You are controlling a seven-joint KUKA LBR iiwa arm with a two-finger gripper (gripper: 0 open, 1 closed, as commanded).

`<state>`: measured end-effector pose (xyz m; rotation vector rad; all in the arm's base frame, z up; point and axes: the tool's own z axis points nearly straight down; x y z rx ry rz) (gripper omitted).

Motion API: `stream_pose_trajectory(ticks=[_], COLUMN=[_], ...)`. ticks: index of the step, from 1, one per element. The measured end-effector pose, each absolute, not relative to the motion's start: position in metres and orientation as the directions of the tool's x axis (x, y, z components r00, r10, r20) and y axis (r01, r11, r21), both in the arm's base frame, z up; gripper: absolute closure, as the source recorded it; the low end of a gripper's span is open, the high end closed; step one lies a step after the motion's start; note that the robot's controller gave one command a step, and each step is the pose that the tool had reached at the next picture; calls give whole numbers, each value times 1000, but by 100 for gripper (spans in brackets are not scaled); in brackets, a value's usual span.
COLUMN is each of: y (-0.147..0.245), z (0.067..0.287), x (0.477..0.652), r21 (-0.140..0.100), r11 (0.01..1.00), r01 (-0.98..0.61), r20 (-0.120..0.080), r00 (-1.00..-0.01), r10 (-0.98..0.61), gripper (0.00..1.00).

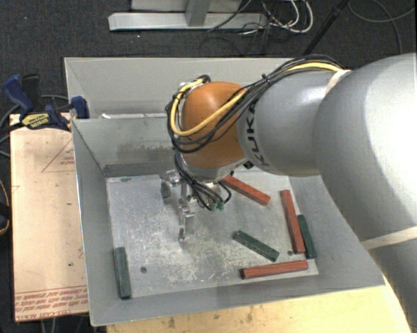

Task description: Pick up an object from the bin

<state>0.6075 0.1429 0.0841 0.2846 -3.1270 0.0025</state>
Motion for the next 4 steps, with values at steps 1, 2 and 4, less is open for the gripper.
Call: stream_pose_trajectory(ticks=[1,2,4], y=[38,-26,-8], z=[91,98,71], x=[630,636,653], r21=[-4,-3,1], r11=[940,933,989], r01=[-341,-361,-145], r20=[-4,-4,-6], r00=[-940,-933,-989], r10=[-341,-361,-145], gripper=[0,0,0])
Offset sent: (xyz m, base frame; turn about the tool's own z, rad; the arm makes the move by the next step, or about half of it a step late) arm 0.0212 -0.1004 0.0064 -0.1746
